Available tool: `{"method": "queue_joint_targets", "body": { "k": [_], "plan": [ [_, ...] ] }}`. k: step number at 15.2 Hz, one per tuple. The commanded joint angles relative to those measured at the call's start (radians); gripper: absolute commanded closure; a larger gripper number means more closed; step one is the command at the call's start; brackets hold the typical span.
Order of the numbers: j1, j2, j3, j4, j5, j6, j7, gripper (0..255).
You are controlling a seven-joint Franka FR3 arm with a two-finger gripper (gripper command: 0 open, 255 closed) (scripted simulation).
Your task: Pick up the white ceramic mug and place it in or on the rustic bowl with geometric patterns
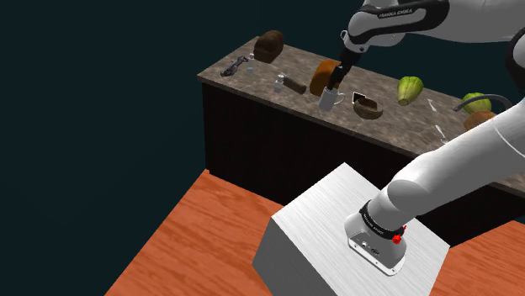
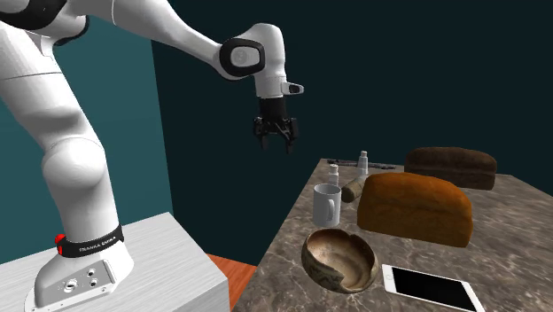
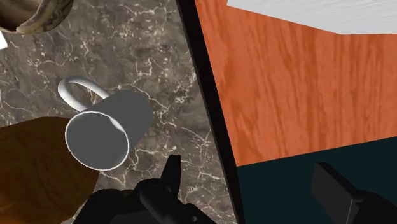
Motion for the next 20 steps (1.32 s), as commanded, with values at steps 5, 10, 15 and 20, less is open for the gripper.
{"method": "queue_joint_targets", "body": {
  "k": [5,10,15,20],
  "plan": [
    [-0.020,0.218,-0.074,0.128,0.096,0.060,-0.158,0],
    [-0.070,0.419,-0.100,0.275,0.207,0.075,-0.294,0],
    [-0.079,0.458,-0.092,0.263,0.230,0.121,-0.312,0],
    [-0.083,0.485,-0.086,0.247,0.248,0.160,-0.324,0]
  ]
}}
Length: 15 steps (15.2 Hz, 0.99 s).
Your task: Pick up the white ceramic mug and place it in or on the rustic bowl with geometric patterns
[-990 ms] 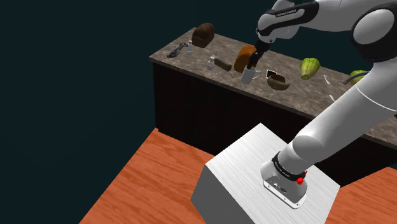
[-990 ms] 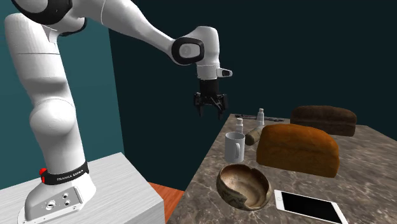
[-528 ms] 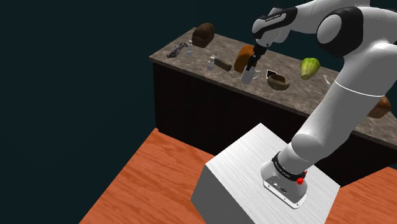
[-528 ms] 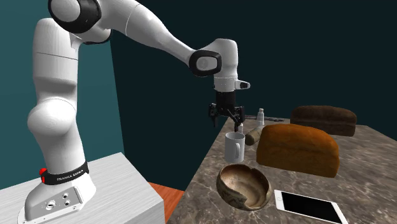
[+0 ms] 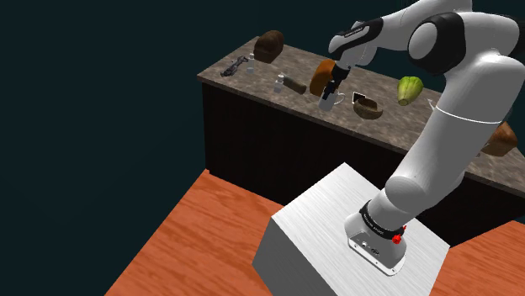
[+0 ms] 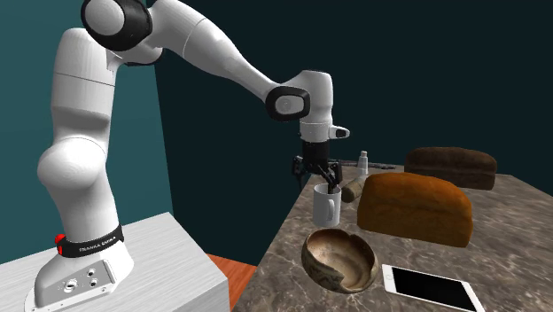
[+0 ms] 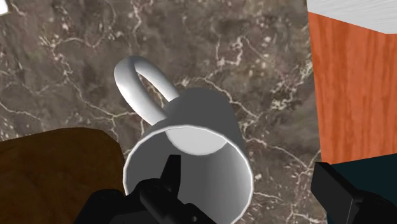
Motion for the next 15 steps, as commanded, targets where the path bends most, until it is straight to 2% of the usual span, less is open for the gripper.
{"method": "queue_joint_targets", "body": {
  "k": [1,6,7,15],
  "plan": [
    [-0.001,0.004,0.001,-0.001,0.002,0.004,-0.002,0],
    [-0.001,0.004,0.001,-0.001,0.002,0.004,-0.002,0],
    [-0.001,0.004,0.001,-0.001,0.002,0.004,-0.002,255],
    [-0.001,0.004,0.001,-0.001,0.002,0.004,-0.002,255]
  ]
}}
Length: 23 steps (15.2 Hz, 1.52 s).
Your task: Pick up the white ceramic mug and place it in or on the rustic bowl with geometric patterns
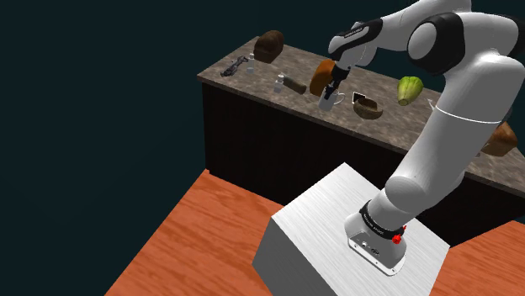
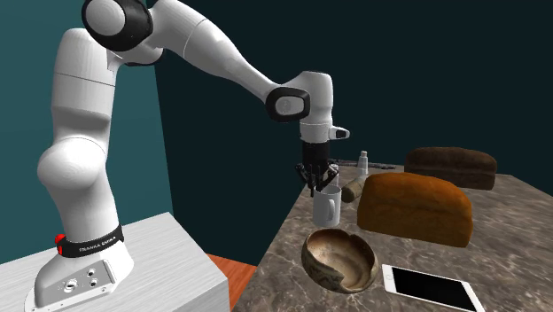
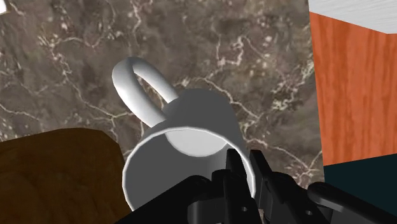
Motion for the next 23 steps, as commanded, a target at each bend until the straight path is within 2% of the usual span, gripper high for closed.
{"method": "queue_joint_targets", "body": {
  "k": [1,23],
  "plan": [
    [0.000,0.000,0.000,0.000,0.000,0.000,0.000,255],
    [0.014,-0.108,-0.019,0.171,-0.074,-0.265,0.057,255]
  ]
}}
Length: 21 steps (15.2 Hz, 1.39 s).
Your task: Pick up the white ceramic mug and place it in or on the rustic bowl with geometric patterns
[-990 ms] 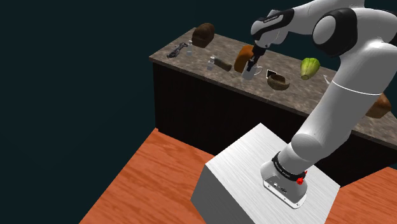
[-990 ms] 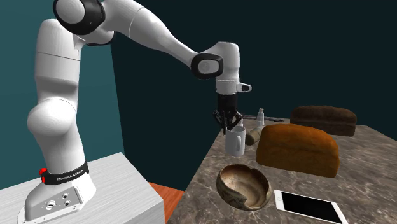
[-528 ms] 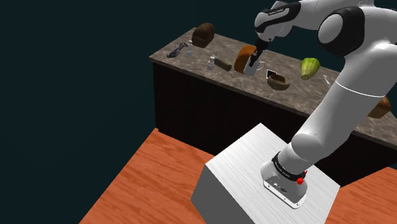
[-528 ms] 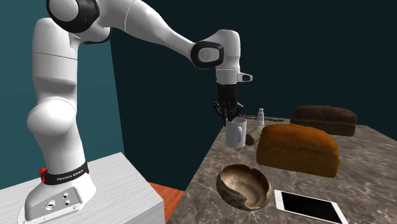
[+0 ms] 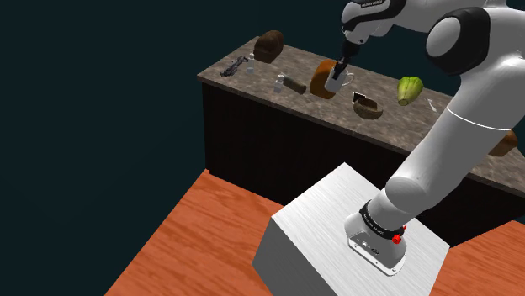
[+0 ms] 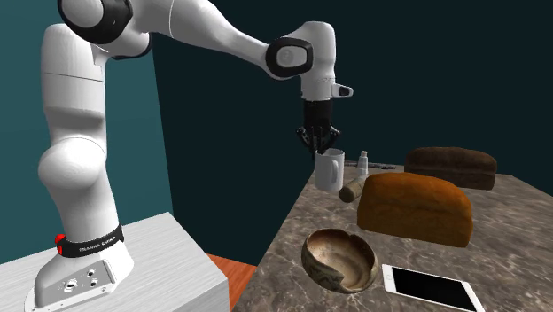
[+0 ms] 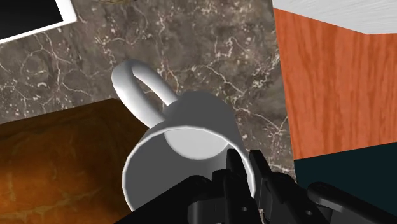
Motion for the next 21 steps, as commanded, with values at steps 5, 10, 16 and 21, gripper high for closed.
{"method": "queue_joint_targets", "body": {
  "k": [5,10,16,21],
  "plan": [
    [-0.001,-0.013,-0.003,0.066,-0.009,-0.078,0.007,255],
    [-0.002,-0.018,-0.004,0.128,-0.013,-0.144,0.012,255],
    [-0.050,-0.081,-0.049,0.085,-0.035,-0.162,-0.078,255],
    [-0.103,-0.120,-0.098,0.067,-0.049,-0.184,-0.177,255]
  ]
}}
